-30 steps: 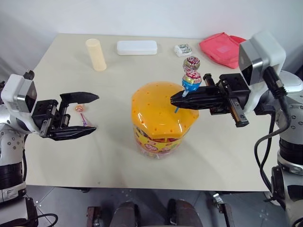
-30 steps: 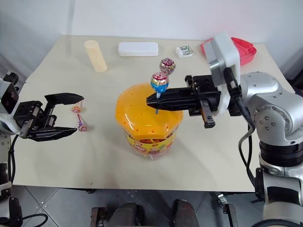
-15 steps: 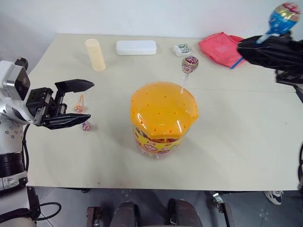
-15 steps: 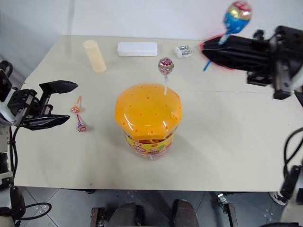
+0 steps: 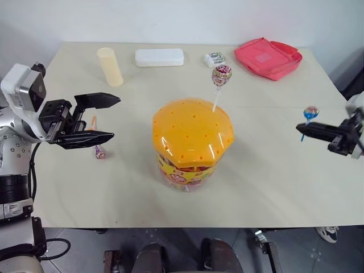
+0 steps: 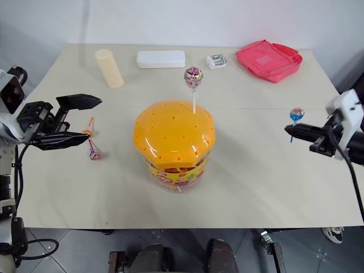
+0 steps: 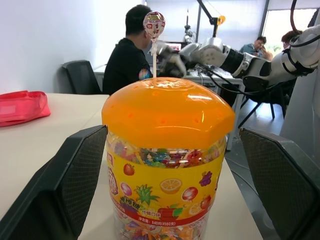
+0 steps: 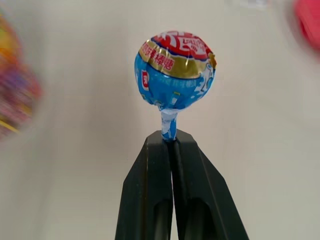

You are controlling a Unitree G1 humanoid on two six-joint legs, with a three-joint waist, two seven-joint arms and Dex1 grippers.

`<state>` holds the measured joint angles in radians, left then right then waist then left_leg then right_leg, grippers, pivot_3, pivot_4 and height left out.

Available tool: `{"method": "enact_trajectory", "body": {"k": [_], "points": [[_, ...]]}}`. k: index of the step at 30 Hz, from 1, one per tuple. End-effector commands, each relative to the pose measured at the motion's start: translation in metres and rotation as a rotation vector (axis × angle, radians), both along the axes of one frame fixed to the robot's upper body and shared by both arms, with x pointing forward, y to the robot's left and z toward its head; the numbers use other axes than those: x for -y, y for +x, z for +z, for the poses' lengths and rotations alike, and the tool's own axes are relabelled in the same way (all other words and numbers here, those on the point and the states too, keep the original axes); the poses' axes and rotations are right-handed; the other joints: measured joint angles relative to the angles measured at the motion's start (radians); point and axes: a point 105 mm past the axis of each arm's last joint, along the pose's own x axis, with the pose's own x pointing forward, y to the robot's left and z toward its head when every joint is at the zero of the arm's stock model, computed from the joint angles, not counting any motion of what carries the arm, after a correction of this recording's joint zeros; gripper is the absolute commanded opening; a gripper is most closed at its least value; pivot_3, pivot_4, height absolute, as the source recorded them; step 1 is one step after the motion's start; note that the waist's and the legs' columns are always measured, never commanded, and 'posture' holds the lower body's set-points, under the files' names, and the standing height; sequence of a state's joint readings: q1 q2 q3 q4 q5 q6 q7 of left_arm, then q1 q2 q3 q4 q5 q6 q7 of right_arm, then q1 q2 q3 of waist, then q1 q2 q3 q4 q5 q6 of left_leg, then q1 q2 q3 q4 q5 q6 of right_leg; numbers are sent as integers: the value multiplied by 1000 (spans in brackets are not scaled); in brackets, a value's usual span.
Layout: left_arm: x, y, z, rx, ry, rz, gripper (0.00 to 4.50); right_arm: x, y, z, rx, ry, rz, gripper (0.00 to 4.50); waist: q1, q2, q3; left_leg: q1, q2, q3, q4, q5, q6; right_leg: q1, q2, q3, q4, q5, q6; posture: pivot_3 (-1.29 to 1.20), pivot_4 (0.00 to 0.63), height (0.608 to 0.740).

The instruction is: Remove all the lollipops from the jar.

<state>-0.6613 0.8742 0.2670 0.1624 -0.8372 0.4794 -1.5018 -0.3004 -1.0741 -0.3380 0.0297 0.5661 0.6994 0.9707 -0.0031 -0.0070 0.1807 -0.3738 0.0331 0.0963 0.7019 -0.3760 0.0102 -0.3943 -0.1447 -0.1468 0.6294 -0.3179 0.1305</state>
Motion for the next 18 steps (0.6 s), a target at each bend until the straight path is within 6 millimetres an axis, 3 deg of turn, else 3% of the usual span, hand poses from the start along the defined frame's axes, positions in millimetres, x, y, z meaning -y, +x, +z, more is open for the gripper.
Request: {"method": "enact_trajectory", "body": {"k": [1, 5, 8, 11, 14, 18], "points": [[2, -14, 6, 58, 33, -102, 4500, 21, 9, -26, -70, -5, -142, 21, 0, 0, 0, 0, 0, 0, 0, 0, 0, 0, 0, 0, 0, 0, 0, 0, 150, 740], [6, -14, 6, 60, 33, -106, 4500, 43, 23, -58, -127, -5, -316, 21, 2, 0, 0, 0, 0, 0, 1, 0, 0, 0, 0, 0, 0, 0, 0, 0, 150, 740], [6, -13, 7, 63, 34, -103, 4500, 52, 29, -71, -148, 12, -384, 21, 1, 1, 0, 0, 0, 0, 0, 0, 0, 0, 0, 0, 0, 0, 0, 0, 150, 740], [6, -13, 6, 64, 34, -100, 4500, 56, 29, -76, -155, 20, -404, 755, 2, 1, 0, 0, 0, -1, 0, 0, 0, 0, 0, 0, 0, 0, 0, 0, 150, 740], [7, -13, 5, 62, 33, -100, 4500, 58, 27, -73, -158, 38, -416, 1763, -1, 1, 0, 0, 0, -1, 0, 0, 0, 0, 0, 0, 0, 0, 0, 0, 150, 740], [6, -14, 4, 59, 28, -91, 4500, 52, 18, -42, -54, 65, -382, 3141, 2, 1, 0, 0, 0, -1, 0, 0, 0, 0, 0, 0, 0, 0, 0, 0, 150, 740]]}}
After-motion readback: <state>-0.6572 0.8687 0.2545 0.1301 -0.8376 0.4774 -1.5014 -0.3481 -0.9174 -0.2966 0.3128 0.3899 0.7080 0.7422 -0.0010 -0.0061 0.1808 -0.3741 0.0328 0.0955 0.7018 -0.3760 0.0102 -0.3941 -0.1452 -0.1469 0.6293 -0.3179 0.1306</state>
